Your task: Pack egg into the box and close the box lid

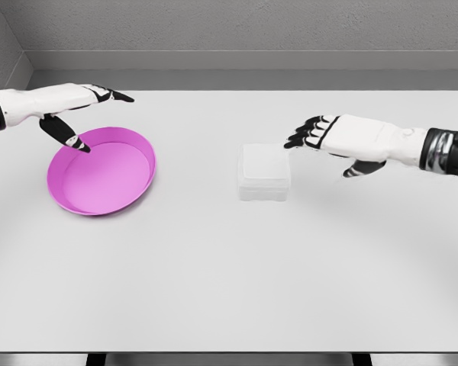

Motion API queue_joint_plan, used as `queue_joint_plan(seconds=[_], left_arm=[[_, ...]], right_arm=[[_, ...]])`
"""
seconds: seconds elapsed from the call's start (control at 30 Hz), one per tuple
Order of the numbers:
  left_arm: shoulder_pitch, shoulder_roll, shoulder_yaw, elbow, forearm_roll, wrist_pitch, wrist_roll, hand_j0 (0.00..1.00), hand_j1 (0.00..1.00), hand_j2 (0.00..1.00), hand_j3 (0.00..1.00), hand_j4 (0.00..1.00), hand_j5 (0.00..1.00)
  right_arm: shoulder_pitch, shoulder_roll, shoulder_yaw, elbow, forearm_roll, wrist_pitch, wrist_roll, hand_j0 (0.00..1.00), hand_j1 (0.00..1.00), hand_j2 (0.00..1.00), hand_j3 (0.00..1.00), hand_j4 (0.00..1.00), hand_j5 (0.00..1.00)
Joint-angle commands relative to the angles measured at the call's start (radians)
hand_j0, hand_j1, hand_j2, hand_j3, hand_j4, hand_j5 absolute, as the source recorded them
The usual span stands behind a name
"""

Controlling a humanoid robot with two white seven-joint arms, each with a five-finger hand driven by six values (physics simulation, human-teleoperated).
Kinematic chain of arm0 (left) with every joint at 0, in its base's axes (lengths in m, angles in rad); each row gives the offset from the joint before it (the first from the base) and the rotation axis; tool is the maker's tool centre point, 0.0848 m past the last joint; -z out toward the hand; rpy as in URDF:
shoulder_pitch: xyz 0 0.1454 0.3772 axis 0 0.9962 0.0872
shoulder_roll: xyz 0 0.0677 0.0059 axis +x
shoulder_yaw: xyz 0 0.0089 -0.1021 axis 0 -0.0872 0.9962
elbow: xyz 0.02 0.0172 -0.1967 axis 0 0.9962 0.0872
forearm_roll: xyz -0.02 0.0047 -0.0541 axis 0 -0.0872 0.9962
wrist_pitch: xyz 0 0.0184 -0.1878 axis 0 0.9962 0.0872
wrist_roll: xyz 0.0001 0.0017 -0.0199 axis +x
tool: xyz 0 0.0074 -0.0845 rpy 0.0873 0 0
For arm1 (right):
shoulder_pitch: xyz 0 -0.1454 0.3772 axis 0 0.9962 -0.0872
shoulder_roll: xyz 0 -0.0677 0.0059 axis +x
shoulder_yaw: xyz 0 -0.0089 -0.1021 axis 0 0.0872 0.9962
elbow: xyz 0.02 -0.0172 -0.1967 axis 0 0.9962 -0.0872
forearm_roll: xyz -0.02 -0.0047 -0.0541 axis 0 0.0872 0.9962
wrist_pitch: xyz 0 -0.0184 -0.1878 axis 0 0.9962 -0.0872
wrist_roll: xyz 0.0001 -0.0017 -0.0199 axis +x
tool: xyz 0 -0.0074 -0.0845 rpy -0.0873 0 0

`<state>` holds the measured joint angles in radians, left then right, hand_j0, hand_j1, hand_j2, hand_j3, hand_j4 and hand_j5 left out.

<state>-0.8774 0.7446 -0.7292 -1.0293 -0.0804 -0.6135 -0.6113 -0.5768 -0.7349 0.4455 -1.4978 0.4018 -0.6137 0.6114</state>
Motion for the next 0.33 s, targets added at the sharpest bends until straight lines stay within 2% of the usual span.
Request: queue_joint_plan(seconds=[0.0, 0.3], left_arm=[[0.000, -0.004, 0.002, 0.031, 0.007, 0.003, 0.000, 1.00, 1.00, 1.00, 1.00, 1.00, 1.00], [0.002, -0.005, 0.008, 0.040, 0.007, 0.003, 0.000, 1.00, 1.00, 1.00, 1.00, 1.00, 1.00]], right_arm=[[0.000, -0.003, -0.085, 0.136, -0.083, 0.003, 0.000, 1.00, 1.00, 1.00, 1.00, 1.00, 1.00], [-0.002, -0.006, -0.076, 0.136, -0.093, 0.003, 0.000, 1.00, 1.00, 1.00, 1.00, 1.00, 1.00]])
